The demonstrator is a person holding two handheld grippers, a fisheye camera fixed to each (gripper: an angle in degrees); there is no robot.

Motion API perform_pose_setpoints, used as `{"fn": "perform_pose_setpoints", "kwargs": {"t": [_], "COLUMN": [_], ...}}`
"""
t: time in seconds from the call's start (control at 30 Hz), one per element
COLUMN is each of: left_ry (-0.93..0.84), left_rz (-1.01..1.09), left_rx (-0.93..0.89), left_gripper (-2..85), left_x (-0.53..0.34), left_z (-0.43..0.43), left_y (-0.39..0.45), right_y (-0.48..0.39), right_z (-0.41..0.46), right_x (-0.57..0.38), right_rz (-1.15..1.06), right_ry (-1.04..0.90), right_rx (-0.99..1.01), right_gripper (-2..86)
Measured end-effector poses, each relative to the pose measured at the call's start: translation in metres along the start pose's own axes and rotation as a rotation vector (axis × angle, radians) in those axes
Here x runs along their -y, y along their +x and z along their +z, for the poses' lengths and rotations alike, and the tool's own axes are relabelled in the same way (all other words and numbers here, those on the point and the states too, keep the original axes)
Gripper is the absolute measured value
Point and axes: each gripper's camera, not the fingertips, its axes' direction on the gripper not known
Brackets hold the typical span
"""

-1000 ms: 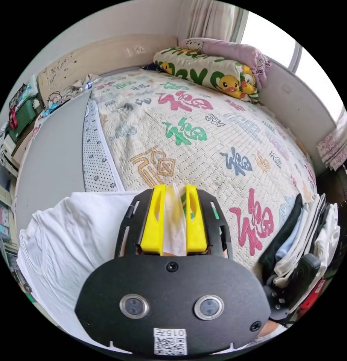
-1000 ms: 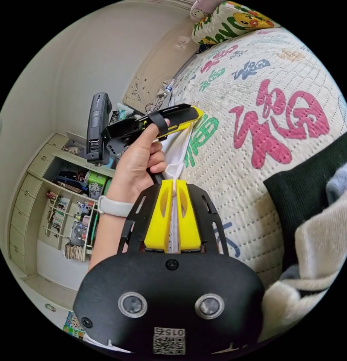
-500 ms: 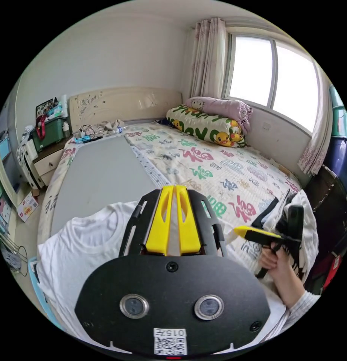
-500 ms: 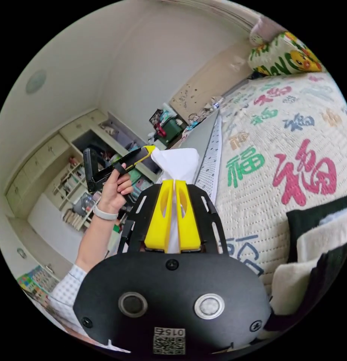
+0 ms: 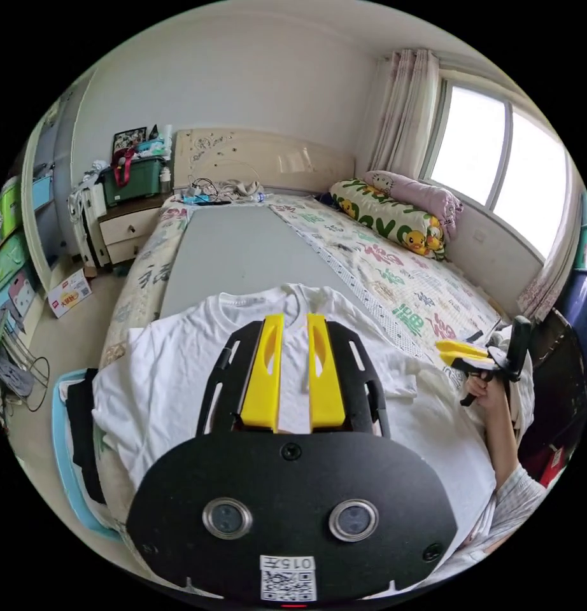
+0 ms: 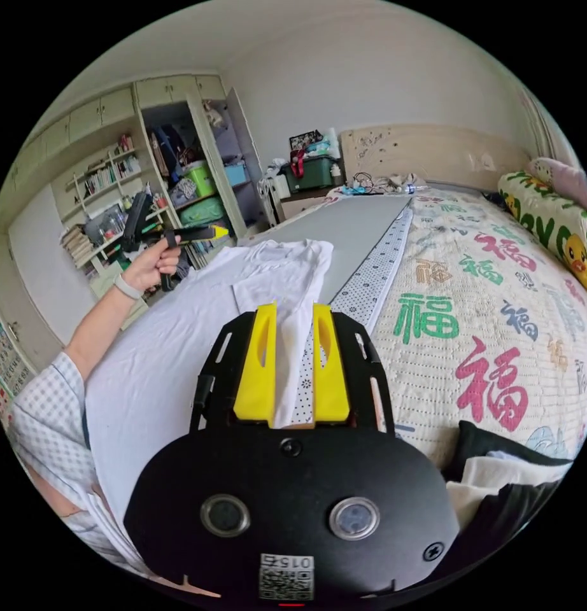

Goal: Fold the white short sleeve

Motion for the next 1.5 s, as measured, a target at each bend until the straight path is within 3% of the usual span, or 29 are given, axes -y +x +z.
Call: {"fn": "perform_pose_setpoints", "kwargs": {"t": [0.3,0.43,0.57,0.7,0.87,1.03,1.23,1.5], "left_ry": [-0.153,-0.314,-0.301,-0.206,-0.298,-0.187,-0.361,-0.291], "left_rz": [0.012,-0.004,-0.019,0.230,0.515,0.588,0.620,0.741], "left_rx": [0.008,0.083,0.077,0.000,-0.227,-0.168,-0.172,-0.067], "left_gripper": [5.3,5.8,6.6,8.4,10.3,9.7,8.2,2.8], "left_x": [0.050,0.069,0.074,0.056,-0.025,-0.064,-0.059,-0.082], "left_z": [0.192,0.256,0.257,0.192,0.142,0.143,0.195,0.181], "left_y": [0.067,0.080,0.087,0.136,0.223,0.267,0.283,0.301], "right_y": [-0.016,-0.006,-0.007,0.001,-0.005,-0.013,-0.007,-0.005], "right_z": [0.069,0.100,0.107,0.097,0.108,0.135,0.162,0.184], "right_x": [-0.006,-0.009,-0.014,-0.023,-0.027,-0.029,-0.028,-0.034], "right_rz": [0.018,0.075,0.072,0.098,0.076,0.058,0.079,0.094], "right_ry": [-0.088,-0.186,-0.155,-0.031,0.013,-0.043,-0.114,-0.136], "right_rx": [-0.015,-0.022,-0.005,0.039,0.055,0.028,0.013,-0.060], "right_gripper": [4.0,0.3,0.1,1.9,6.9,8.3,7.0,0.7]}}
